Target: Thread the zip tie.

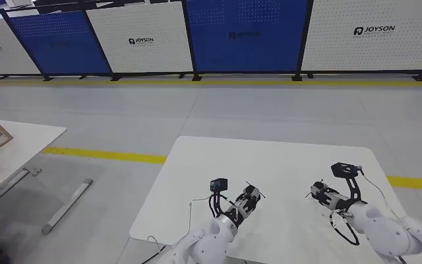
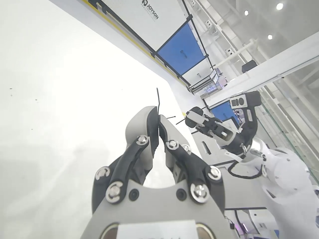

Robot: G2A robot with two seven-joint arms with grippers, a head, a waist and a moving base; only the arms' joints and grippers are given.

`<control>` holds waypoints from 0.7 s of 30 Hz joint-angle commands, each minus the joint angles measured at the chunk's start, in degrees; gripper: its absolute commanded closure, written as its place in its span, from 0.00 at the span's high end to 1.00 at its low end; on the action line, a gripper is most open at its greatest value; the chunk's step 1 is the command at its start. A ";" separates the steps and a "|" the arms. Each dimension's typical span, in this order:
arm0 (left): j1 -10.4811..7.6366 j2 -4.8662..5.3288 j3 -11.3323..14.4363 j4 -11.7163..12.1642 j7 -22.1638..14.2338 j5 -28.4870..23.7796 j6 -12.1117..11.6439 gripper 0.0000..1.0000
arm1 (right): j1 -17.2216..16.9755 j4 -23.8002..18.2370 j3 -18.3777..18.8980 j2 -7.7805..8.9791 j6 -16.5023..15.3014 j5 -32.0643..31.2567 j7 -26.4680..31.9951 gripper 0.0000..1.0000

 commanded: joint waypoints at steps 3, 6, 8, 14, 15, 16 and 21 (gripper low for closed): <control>-0.26 0.06 -1.28 1.70 0.09 -0.81 -2.12 0.00 | 0.00 0.00 0.00 0.00 0.00 0.00 0.00 0.00; 0.27 0.40 -4.16 2.32 -0.87 -4.10 -4.49 0.00 | 0.00 0.00 0.00 0.00 0.00 0.00 0.00 0.00; 1.01 0.69 -5.89 2.37 -1.50 -5.30 -6.01 0.00 | 0.00 0.00 0.00 0.00 0.00 0.00 0.00 0.00; 1.74 1.10 -7.18 2.77 -1.50 -2.37 -6.67 0.00 | 0.00 0.00 0.00 0.00 0.00 0.00 0.00 0.00; 1.74 1.10 -7.18 2.77 -1.50 -2.37 -6.67 0.00 | 0.00 0.00 0.00 0.00 0.00 0.00 0.00 0.00; 1.74 1.10 -7.18 2.77 -1.50 -2.37 -6.67 0.00 | 0.00 0.00 0.00 0.00 0.00 0.00 0.00 0.00; 1.74 1.10 -7.18 2.77 -1.50 -2.37 -6.67 0.00 | -2.06 -0.88 0.69 -0.19 -0.43 -0.62 -4.85 0.00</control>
